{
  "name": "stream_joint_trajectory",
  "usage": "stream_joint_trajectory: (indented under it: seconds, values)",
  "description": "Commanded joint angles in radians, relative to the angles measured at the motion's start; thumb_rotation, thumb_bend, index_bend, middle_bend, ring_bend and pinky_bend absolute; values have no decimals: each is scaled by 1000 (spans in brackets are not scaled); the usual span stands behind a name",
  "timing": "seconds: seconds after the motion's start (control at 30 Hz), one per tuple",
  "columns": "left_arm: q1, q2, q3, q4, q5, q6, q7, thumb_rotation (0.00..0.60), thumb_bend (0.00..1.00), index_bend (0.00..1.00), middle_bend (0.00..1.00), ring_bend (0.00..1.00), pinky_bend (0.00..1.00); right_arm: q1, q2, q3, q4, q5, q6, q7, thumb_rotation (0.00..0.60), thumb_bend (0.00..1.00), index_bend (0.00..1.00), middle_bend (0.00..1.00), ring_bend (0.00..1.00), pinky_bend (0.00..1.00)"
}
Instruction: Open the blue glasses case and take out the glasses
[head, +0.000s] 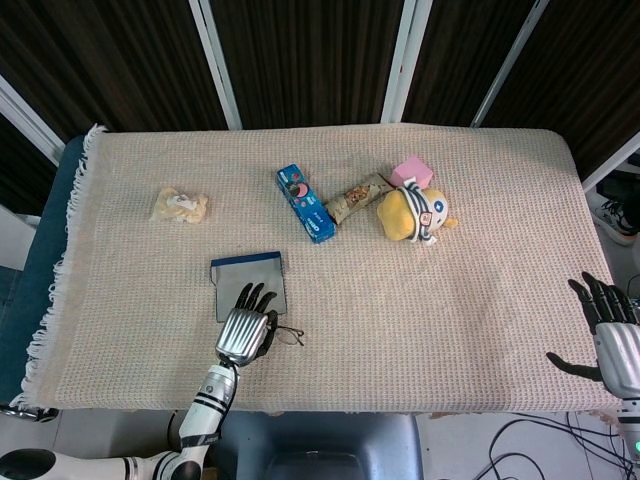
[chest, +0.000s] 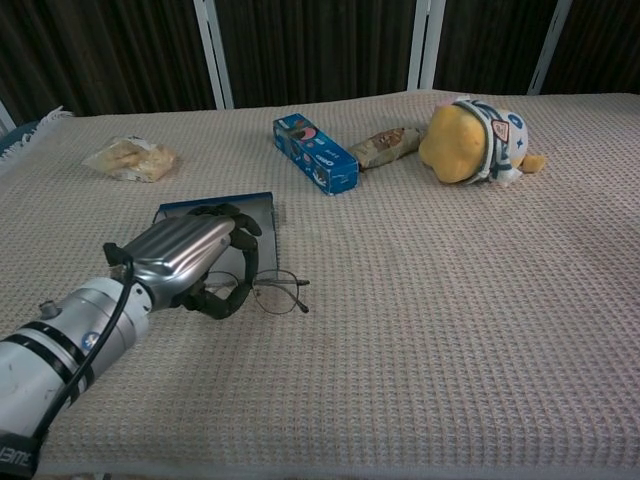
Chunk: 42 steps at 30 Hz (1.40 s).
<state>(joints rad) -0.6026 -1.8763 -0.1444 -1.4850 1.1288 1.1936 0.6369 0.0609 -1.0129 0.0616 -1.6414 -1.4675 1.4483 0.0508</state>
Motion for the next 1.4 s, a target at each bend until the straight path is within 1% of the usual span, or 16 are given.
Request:
stream_joint_trajectory:
  seconds: [0.03,0.13,0.27,0.5,0.6,0.67,0.77,0.87,0.9,0.93,1.0,1.03,1.1,1.2,1.33,1.4]
  values:
    - [-15,-13,-16,-20,6,0,10,600,509,686,168,12,35,1,0,-1,0,-1,-2,1,600,61,0,0,0,0]
    - [-37,-37,-31,-24,8,-5,35,600,507,686,168,12,35,2,2,0,2,-2,-4,7,600,61,0,0,0,0]
    - [-68,-91,-51,10,-4,-14,73,600,504,683,166,12,35,4,7,2,2,-2,-5,21,600,61,0,0,0,0]
    - [-97,-166,-55,92,-25,-36,99,600,503,671,164,12,34,-3,22,5,11,-5,7,68,600,61,0,0,0,0]
    - [-104,-187,-54,124,-32,-47,98,600,502,637,161,12,34,-8,27,6,16,-7,17,86,600,61,0,0,0,0]
    - [-105,-196,-51,137,-31,-50,95,600,496,577,154,11,32,-12,30,8,18,-7,26,98,600,61,0,0,0,0]
    - [-106,-205,-46,148,-17,-50,80,600,480,439,128,5,29,-17,32,9,21,-6,32,110,600,61,0,0,0,0]
    - [-106,-211,-43,160,-1,-46,65,600,464,222,86,0,28,-19,33,9,23,-8,36,115,600,61,0,0,0,0]
    - [-106,-211,-42,161,-2,-47,66,600,455,174,76,0,27,-19,33,8,24,-9,36,115,600,61,0,0,0,0]
    - [-105,-212,-42,161,-7,-49,71,600,439,103,63,0,26,-19,33,8,24,-9,36,115,600,61,0,0,0,0]
    - [-105,-210,-43,157,-21,-54,93,600,411,19,41,0,23,-20,33,8,23,-11,37,114,600,61,0,0,0,0]
    - [-105,-208,-45,153,-23,-53,97,600,403,2,34,0,21,-20,33,7,24,-12,37,114,600,61,0,0,0,0]
    - [-103,-198,-44,143,-15,-44,101,600,399,0,26,0,20,-20,32,7,25,-13,38,112,600,61,0,0,0,0]
    - [-89,-145,-31,81,18,-14,109,600,400,0,16,0,20,-21,31,7,26,-14,39,111,600,60,0,0,0,0]
    - [-41,2,4,-66,72,35,85,600,399,2,11,0,19,-19,28,7,26,-13,36,101,600,61,0,0,0,0]
    - [-6,104,30,-141,94,57,59,600,400,12,12,0,16,-16,24,5,24,-13,29,88,600,61,0,0,0,0]
